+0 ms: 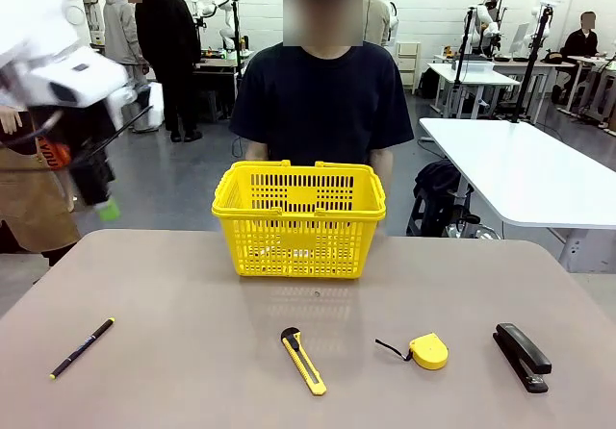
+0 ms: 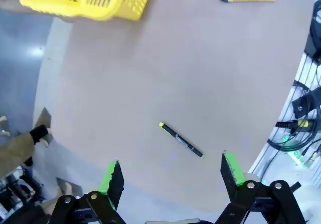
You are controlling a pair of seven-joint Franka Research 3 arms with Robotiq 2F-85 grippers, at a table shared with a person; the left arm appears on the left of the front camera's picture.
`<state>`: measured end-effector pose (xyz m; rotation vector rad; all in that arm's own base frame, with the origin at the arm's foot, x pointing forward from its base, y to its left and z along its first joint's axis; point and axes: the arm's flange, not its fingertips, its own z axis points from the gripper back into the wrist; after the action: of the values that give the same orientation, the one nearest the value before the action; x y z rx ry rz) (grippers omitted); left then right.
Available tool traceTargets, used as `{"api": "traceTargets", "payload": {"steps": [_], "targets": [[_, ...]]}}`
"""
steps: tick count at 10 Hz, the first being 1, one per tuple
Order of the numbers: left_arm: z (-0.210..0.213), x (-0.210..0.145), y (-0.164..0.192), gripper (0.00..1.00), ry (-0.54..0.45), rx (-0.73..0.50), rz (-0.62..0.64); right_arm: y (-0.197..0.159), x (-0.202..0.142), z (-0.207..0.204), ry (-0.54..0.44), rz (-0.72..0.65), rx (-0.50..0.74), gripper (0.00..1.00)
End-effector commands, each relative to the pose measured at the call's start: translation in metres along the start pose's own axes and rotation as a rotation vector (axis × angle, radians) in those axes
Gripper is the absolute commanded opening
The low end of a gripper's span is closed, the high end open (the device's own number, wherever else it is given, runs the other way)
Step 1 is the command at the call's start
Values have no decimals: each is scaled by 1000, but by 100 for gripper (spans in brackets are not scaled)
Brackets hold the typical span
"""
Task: Place the items the person wants into the basket.
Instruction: Pick up the item the person points to and place it in the Market Basket.
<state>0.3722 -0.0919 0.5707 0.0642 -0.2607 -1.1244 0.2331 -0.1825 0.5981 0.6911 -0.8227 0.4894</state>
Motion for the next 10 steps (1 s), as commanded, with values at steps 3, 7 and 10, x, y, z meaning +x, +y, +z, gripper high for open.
{"api": "traceTargets", "payload": {"steps": [3, 7, 10], "targets": [[-13, -3, 9, 100, -71, -90, 54, 0, 1, -1, -16, 15, 17, 100], [-16, -13, 6, 100, -45, -71, 47, 0, 1, -1, -16, 15, 17, 100], [-16, -13, 6, 100, -45, -71, 47, 0, 1, -1, -16, 15, 17, 100]]}}
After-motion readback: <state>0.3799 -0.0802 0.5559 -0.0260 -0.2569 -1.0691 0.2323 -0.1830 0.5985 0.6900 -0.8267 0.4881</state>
